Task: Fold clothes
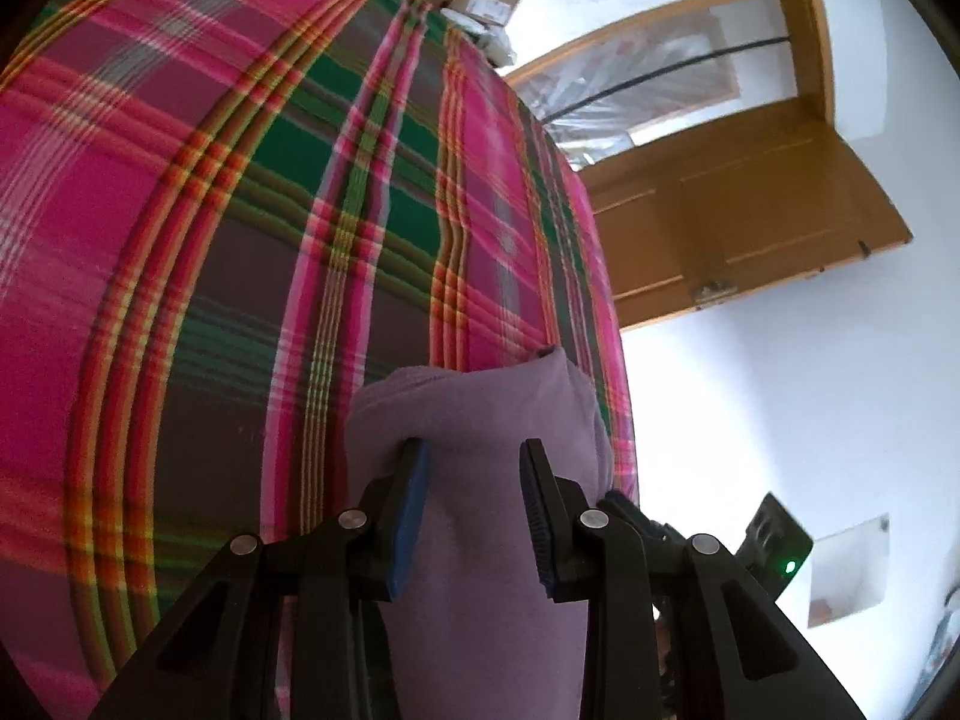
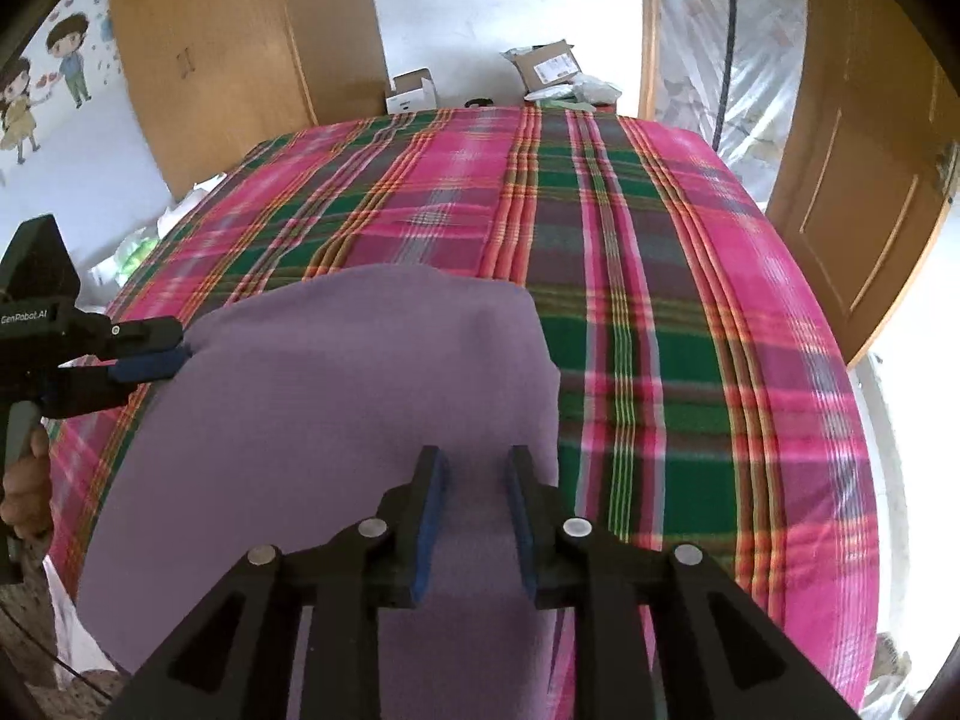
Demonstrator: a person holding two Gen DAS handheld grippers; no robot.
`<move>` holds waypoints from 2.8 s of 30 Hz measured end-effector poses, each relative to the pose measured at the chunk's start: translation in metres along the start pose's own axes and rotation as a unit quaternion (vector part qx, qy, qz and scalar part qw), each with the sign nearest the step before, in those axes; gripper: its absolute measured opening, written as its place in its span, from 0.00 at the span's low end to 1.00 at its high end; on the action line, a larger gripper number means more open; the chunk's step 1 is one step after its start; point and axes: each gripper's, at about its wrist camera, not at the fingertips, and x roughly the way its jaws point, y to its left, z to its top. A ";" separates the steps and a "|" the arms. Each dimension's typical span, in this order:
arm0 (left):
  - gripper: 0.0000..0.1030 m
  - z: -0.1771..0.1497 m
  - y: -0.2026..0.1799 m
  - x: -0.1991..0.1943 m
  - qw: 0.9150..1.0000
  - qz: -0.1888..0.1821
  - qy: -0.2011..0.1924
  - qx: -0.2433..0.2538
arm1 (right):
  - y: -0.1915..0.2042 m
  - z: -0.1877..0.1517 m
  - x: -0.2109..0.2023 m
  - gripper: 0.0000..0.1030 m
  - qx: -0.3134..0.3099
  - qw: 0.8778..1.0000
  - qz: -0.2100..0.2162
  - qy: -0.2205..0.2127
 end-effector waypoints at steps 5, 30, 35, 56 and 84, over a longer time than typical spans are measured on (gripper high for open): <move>0.31 -0.017 -0.010 -0.013 1.000 0.018 -0.009 0.011 | 0.020 -0.019 -0.026 0.22 -0.030 0.999 0.034 -0.026; 0.31 -0.090 -0.049 -0.003 0.990 0.018 0.041 0.133 | 0.083 -0.078 -0.028 0.23 -0.082 0.991 0.093 -0.047; 0.32 -0.089 -0.049 0.000 0.991 0.014 0.043 0.129 | 0.073 -0.077 -0.032 0.23 -0.072 0.991 0.107 -0.044; 0.52 -0.055 -0.009 -0.001 0.995 -0.001 0.090 0.048 | -0.064 -0.038 -0.017 0.61 0.078 0.981 0.176 0.013; 0.53 -0.039 0.021 0.026 0.981 -0.106 0.154 -0.058 | -0.069 0.006 0.049 0.71 0.083 0.908 0.390 0.130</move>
